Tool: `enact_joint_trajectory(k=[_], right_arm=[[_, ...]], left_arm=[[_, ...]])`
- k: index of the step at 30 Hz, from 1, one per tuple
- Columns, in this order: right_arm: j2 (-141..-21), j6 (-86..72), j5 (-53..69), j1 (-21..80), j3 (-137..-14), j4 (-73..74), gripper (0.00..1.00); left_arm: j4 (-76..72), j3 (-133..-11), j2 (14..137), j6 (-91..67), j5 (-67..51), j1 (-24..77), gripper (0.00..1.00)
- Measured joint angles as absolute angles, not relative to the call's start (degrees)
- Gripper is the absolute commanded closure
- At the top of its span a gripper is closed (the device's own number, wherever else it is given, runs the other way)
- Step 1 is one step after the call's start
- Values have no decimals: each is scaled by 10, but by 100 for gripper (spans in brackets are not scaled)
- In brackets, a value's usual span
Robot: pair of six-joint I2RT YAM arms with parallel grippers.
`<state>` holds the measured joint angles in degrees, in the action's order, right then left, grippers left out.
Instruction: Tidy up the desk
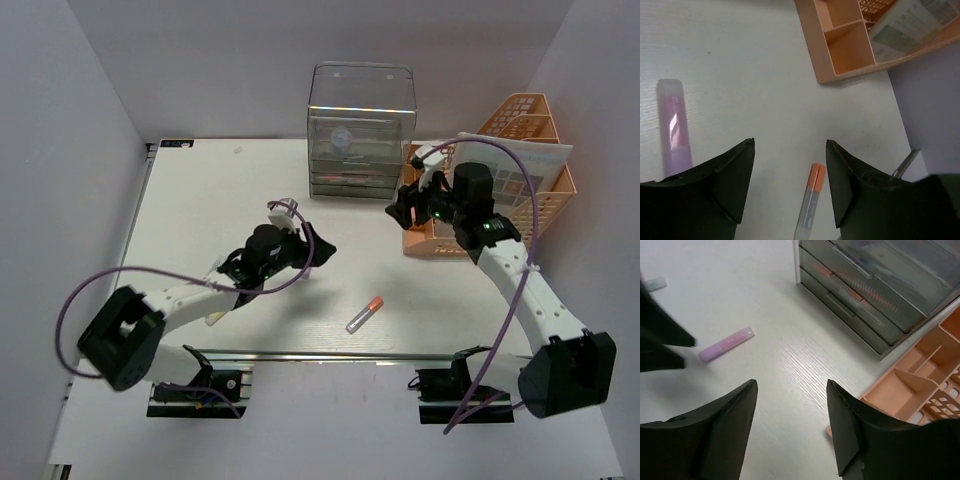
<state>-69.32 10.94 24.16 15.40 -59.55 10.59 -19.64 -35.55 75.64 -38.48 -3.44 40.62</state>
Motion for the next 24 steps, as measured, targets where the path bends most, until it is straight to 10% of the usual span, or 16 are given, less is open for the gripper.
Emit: enact_joint_trajectory(k=[6,16,24], right_arm=[[-616,108,302,126,-509,84,100],[-593,105,319,91,-493,59,99],[-584,106,321,79,-489,59,96]], left_arm=[[-287,-437,919,-511,3,404,57],[-457,-560,1166,-700,79,402,68],[-487,-698,1322,-753,119,402,47]])
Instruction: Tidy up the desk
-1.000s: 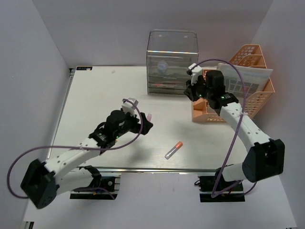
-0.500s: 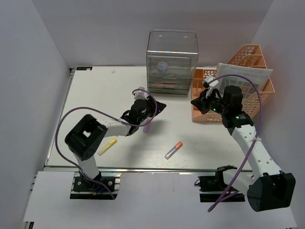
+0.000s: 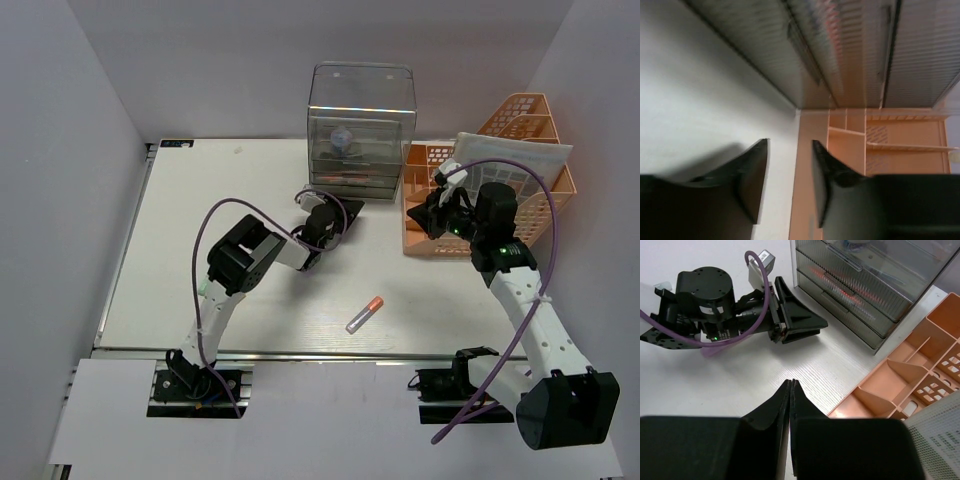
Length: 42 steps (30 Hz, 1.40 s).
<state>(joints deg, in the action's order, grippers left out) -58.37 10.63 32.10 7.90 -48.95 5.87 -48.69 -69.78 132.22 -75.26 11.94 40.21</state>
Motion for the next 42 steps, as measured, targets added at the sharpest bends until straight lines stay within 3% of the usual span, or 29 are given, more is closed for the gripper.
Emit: enact_joint_trajectory(k=[3,7,21,34,42], right_arm=[[-582,107,321,79,-489,59,96],[-581,109,322,79,-489,59,96],[-581,110,324,77,-489,59,96],[-581,114,332,75,-489,60,96],[-581,121,332,75,-489,61,96]], left_arm=[[-490,-728,1335,-759,140,402,40],[-491,-760,1341,-762,161,402,39],[-429,-823,1384,-783,211,392,52],[-434,-826,1386,-785,246,391,53],[-440,-850,1401,-785,267,391,66]])
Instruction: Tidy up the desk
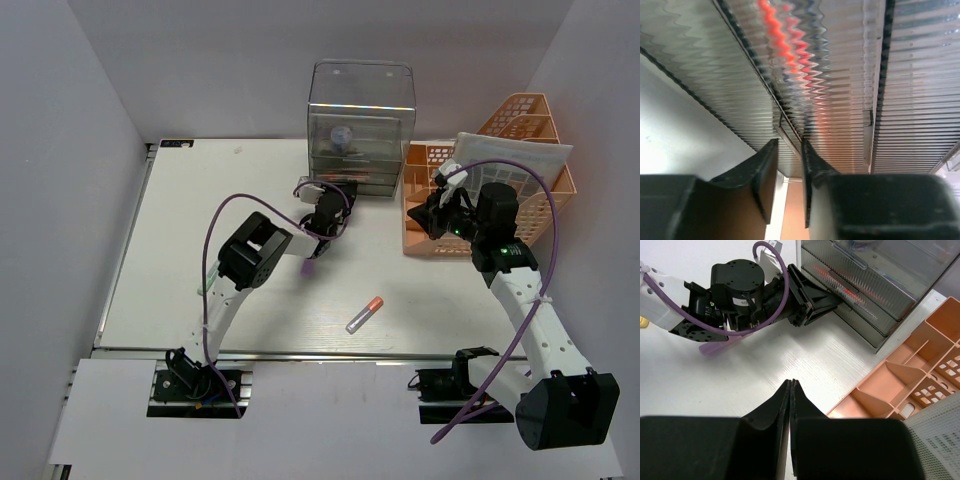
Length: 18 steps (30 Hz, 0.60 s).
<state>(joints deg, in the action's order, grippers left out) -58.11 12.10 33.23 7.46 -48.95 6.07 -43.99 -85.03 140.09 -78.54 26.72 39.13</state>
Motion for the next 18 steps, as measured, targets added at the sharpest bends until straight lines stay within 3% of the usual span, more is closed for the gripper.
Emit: enact_joint_trajectory(k=[7,18], right_arm=[[-581,123,335,73,-489,62,96],[-581,124,342,71,-489,62,96]], left_arm=[[-463,-847,1404,-795,275,391,95],[-598,-749,1397,-818,269,396,100]])
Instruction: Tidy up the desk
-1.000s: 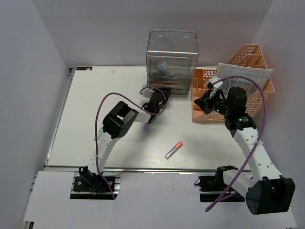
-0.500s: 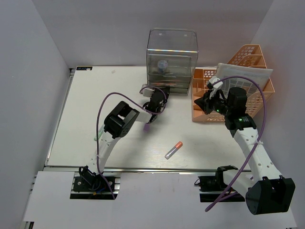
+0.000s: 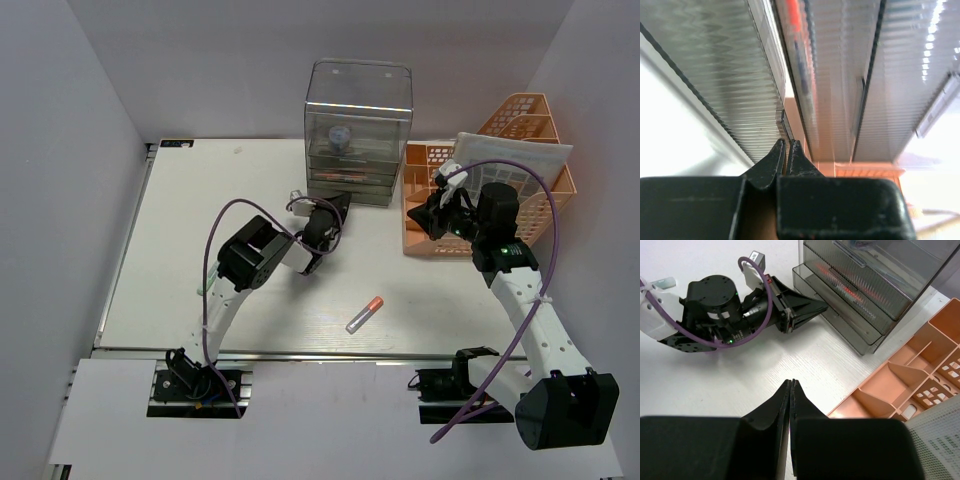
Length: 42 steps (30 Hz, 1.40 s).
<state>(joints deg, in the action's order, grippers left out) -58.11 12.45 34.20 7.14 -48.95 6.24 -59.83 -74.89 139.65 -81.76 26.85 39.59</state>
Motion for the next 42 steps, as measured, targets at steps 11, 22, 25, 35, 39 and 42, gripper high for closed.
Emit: enact_joint_trajectory(k=[11,22,25,35,39,42], right_arm=[[-585,125,350,71,-489,63,96],[-597,128,355,67,-489,69,60],[-604,140,370,66,-489,76,45],[-623,368,550,65,-489,214,64],[-624,520,608,70,-484,295,86],[-633,606,620,88,-470,338,78]], left_arm=[[-669,-614,1334,-813,242,416,100],[-579,-585,1273,-797,208,418,30],[-549,-584,1250,-794,201,418,24],[-429,-535,1080,-718,153,417,58],[-322,-512,947,-646,117,410,100],[-220,-495,837,-556,90,398,100]])
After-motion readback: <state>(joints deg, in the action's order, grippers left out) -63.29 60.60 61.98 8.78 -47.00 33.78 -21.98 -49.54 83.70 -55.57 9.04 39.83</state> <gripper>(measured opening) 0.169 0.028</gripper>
